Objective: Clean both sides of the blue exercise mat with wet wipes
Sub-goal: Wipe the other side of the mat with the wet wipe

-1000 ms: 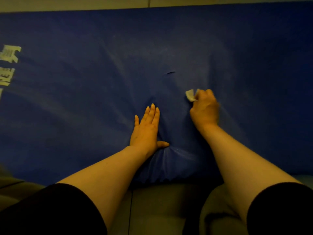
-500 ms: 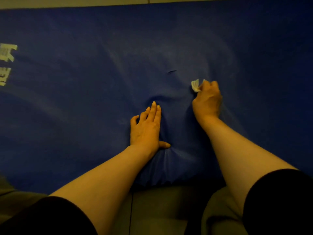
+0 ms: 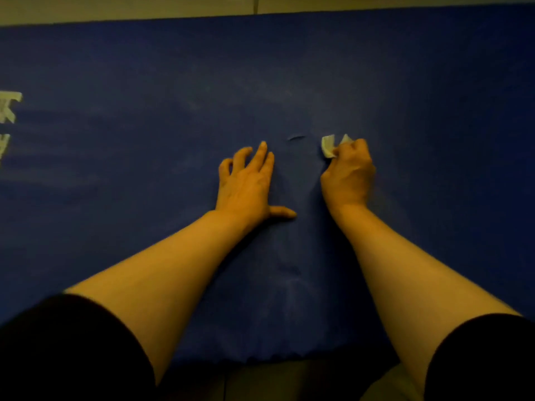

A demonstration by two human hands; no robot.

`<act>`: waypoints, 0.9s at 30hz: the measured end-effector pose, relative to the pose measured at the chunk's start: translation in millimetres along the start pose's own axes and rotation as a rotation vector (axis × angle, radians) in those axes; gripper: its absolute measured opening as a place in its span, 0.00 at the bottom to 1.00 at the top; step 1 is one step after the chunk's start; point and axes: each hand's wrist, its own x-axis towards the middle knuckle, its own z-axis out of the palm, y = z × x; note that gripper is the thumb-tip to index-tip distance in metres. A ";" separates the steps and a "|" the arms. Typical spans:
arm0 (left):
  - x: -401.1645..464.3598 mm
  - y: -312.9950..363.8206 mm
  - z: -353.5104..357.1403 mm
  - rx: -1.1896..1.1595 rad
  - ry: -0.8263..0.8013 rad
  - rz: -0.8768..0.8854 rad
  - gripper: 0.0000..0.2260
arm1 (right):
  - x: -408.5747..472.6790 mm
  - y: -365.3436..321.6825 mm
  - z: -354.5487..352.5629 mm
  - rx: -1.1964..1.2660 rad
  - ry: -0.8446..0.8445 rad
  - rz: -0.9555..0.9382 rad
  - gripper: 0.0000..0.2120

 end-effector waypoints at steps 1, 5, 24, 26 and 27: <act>11.7 -5.2 -3.0 -0.009 0.026 -0.005 0.45 | -6.3 -11.0 4.5 0.035 0.014 -0.066 0.07; 53.4 -27.4 -11.4 -0.137 0.114 -0.010 0.28 | -18.5 -31.3 22.5 0.110 -0.090 -0.319 0.04; 157.2 -35.3 -28.2 -0.208 0.292 0.015 0.24 | 69.7 -31.5 39.9 0.090 0.156 0.001 0.05; 168.2 -36.2 -32.7 -0.189 0.311 0.019 0.24 | 62.3 -49.5 48.3 0.094 0.144 -0.088 0.04; 174.2 -37.2 -35.1 -0.171 0.315 0.025 0.24 | 57.2 -57.1 54.0 0.110 0.111 -0.147 0.04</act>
